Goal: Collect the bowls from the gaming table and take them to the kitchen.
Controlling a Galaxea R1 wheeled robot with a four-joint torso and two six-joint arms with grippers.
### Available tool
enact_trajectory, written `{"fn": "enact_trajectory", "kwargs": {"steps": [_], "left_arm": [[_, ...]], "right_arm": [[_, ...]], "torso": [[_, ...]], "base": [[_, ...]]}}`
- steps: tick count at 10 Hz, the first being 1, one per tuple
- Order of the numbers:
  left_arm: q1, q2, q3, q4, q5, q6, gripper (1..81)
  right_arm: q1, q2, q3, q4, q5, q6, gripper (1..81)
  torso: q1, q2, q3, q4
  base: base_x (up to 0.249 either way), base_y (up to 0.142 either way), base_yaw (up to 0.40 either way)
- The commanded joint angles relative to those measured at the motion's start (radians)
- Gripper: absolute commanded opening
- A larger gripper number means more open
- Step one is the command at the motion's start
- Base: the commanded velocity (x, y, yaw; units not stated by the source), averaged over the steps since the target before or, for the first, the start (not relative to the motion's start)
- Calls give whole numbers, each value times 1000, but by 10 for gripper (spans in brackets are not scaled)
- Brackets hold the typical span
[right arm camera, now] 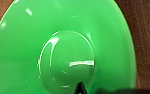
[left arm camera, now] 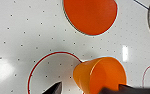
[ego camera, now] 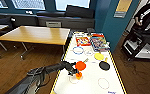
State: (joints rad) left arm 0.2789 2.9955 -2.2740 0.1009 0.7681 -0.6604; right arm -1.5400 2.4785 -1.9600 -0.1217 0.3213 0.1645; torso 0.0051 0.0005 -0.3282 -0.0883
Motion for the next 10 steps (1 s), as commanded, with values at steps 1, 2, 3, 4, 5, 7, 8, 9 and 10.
{"fn": "enact_trajectory", "kwargs": {"steps": [1, 2, 3, 4, 5, 7, 8, 9, 10], "left_arm": [[-148, 11, 11, 5, 45, -8, 811], [-142, 10, 11, 5, 45, -8, 811], [-132, 10, 11, 8, 45, -8, 811], [-120, 11, 11, 26, 45, -10, 811], [-105, 10, 11, 36, 46, -10, 811], [-83, 10, 10, 48, 46, -10, 811], [-77, 10, 10, 48, 46, -8, 811], [-76, 10, 11, 57, 46, -8, 811], [-71, 7, 22, 62, 49, -4, 10]], "right_arm": [[11, -39, 15, -26, -51, -3, 10], [11, -39, 17, -30, -51, -2, 10], [11, -39, 18, -32, -51, -2, 10], [14, -39, 18, -32, -51, -2, 10], [14, -39, 20, -32, -53, -2, 10], [20, -37, 20, -32, -57, -2, 10], [21, -37, 17, -32, -57, -2, 10], [22, -36, 14, -32, -57, -2, 10], [22, -34, 9, -29, -57, 0, 10]], "torso": [[0, -1, 0, 0], [0, -1, 0, 0], [0, -1, 0, 0], [0, -1, 0, 0], [0, -1, 0, 0], [0, -1, 0, 0], [0, -1, 0, 0], [0, -1, 0, 0], [0, -1, 0, 0]], "base": [[0, 0, 0], [0, 0, 0], [0, 0, 0], [0, 0, 0], [0, 0, 0], [0, 0, 0], [0, 0, 0], [0, 0, 0], [0, 0, 0]]}}
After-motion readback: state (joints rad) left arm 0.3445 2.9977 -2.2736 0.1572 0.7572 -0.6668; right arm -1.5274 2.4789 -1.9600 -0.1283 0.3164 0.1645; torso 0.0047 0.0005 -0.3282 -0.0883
